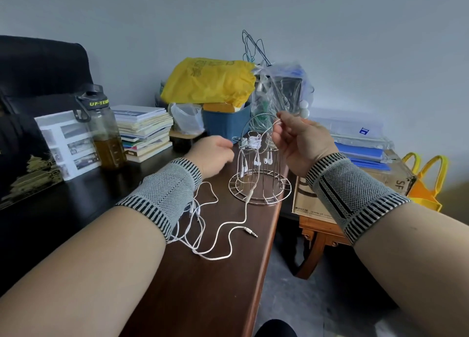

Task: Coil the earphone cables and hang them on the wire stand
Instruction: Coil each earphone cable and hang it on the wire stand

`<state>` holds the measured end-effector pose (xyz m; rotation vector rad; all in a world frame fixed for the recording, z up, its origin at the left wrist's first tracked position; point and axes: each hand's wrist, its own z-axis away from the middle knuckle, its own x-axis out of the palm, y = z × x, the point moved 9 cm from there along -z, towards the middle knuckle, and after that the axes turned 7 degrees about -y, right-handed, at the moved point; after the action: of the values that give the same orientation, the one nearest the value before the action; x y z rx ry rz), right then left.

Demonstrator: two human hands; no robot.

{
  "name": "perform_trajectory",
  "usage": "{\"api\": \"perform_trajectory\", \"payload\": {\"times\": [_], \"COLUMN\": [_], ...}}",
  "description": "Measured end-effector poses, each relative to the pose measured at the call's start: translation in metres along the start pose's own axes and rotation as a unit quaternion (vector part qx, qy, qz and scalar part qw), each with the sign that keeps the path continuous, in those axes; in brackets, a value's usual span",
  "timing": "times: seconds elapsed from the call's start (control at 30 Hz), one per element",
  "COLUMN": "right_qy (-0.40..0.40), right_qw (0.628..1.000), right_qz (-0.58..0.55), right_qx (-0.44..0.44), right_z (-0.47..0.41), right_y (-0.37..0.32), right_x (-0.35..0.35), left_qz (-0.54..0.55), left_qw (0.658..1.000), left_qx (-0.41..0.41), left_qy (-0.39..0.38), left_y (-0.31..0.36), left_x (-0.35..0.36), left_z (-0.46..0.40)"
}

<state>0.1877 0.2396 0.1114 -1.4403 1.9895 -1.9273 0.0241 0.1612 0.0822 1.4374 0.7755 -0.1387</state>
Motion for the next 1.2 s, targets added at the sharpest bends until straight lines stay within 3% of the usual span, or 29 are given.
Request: {"api": "perform_trajectory", "payload": {"times": [0.07,0.17,0.33,0.4,0.5,0.6,0.67,0.77,1.03,1.2], "right_qy": [-0.010,-0.004,0.020,0.025,0.024,0.028,0.033,0.067,0.254,0.323], "right_qw": [1.000,1.000,0.999,0.999,0.999,0.998,0.998,0.996,0.967,0.943], "right_qz": [-0.012,-0.026,-0.030,-0.039,-0.042,-0.043,-0.044,-0.041,-0.003,0.075], "right_qx": [-0.004,-0.015,-0.014,-0.016,-0.023,-0.026,-0.029,-0.036,-0.034,-0.004], "right_z": [0.002,0.004,0.007,0.009,0.010,0.011,0.013,0.015,0.038,0.046], "right_y": [-0.005,-0.011,-0.017,-0.019,-0.021,-0.024,-0.027,-0.032,-0.030,-0.022], "right_x": [0.002,-0.003,-0.020,-0.022,-0.019,-0.019,-0.023,-0.039,-0.102,-0.126], "left_qz": [0.039,0.089,0.173,0.154,0.089,0.061,0.066,0.111,0.206,0.169], "left_qw": [0.997,0.990,0.982,0.981,0.970,0.956,0.954,0.962,0.976,0.985], "left_qx": [-0.035,-0.047,-0.039,-0.074,-0.105,-0.079,-0.057,-0.046,0.006,0.041], "left_qy": [-0.063,-0.098,-0.071,-0.093,-0.198,-0.277,-0.287,-0.244,-0.070,-0.019], "left_y": [-0.006,-0.012,-0.009,-0.012,-0.011,0.000,0.006,0.009,0.006,0.012], "left_x": [0.020,0.034,0.031,0.039,0.071,0.097,0.104,0.094,0.024,0.012], "left_z": [0.001,0.004,0.009,0.011,0.022,0.030,0.030,0.024,0.007,0.006]}}
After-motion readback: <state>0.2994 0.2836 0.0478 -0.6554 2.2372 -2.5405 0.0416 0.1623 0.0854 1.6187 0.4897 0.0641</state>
